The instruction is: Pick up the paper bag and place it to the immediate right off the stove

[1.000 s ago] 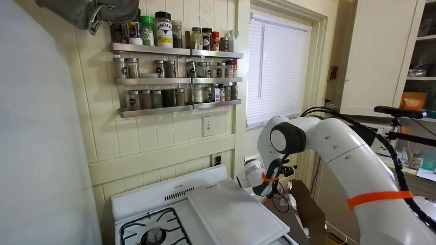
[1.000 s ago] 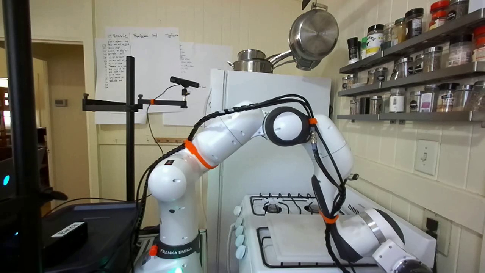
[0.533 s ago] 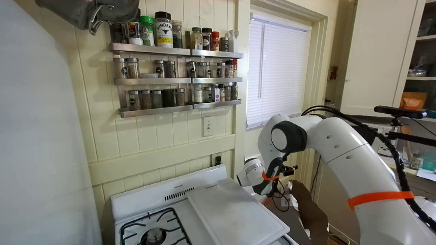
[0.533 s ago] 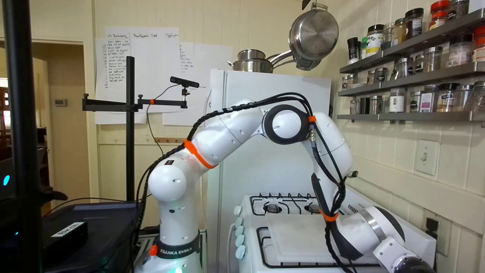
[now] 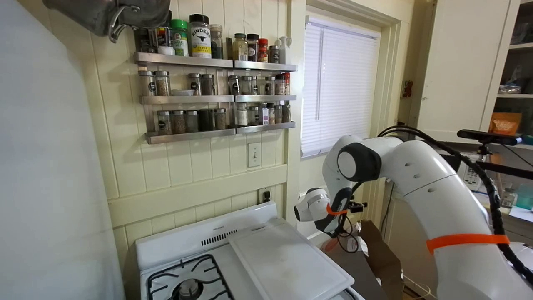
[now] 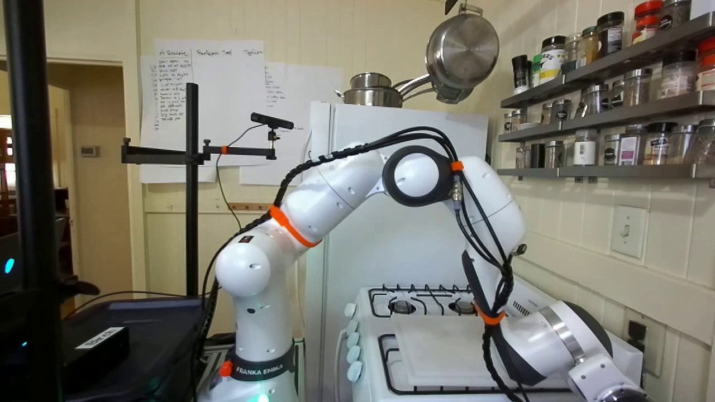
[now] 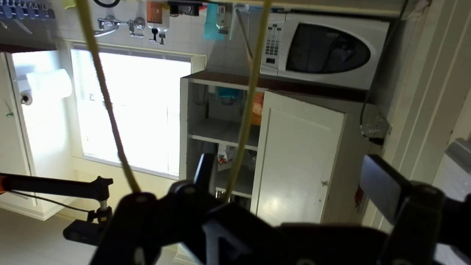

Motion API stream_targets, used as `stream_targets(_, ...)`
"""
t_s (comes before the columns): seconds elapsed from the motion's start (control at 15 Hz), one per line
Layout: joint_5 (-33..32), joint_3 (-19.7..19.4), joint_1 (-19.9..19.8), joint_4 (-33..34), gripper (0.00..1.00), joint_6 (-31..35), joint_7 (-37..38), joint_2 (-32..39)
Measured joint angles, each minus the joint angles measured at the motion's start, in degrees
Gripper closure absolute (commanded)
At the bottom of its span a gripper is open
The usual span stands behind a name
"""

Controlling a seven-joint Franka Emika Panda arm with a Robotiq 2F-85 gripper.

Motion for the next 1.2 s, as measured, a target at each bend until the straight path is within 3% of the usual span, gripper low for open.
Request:
stream_targets(0.67, 6.4, 0.1, -2.3, -3.4, 0.00, 13.7, -12.2, -2.0)
stream_targets(1.2, 14.4, -0.2, -2.6, -5.0, 0.00, 16.1, -23.6, -2.6)
